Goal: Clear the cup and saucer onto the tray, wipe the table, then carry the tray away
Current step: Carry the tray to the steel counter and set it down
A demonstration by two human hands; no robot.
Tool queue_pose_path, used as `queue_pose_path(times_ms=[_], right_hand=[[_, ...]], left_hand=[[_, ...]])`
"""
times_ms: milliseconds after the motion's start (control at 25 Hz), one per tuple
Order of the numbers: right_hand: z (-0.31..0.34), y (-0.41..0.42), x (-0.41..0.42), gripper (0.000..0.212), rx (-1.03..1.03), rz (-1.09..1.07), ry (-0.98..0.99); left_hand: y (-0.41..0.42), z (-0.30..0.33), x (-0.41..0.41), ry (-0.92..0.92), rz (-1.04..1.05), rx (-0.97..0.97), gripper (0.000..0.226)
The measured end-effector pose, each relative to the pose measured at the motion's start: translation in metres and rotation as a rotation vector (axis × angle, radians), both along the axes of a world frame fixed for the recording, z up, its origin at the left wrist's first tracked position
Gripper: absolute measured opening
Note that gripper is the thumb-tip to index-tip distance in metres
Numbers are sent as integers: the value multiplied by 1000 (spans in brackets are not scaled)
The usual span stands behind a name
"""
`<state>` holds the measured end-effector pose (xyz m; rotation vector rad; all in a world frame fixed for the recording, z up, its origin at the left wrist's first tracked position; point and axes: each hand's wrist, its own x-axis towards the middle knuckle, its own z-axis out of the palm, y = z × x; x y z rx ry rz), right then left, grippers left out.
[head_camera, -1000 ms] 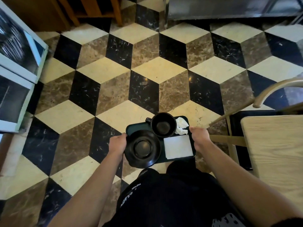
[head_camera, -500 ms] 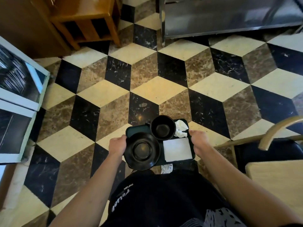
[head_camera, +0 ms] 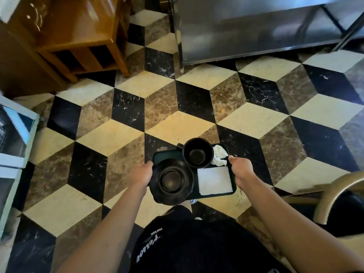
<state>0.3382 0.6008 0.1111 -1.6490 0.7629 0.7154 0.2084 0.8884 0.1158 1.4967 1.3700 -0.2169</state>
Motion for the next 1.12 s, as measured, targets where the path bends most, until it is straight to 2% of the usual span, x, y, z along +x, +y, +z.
queue_pose_path(times_ms=[200, 440, 600, 800, 1120], right_hand=[[3, 25, 85, 19, 6, -117, -11], [14, 49, 178, 28, -35, -190, -44], [13, 59, 235, 22, -41, -249, -65], [10, 65, 301, 22, -48, -271, -51], [6, 65, 444, 27, 11, -243, -66]], left_hand=[[30, -1, 104, -44, -48, -26, 28], [56, 4, 220, -57, -119, -2, 31], [72, 4, 292, -95, -139, -12, 31], [83, 1, 369, -62, -182, -36, 33], [83, 1, 508, -37, -130, -63, 29]])
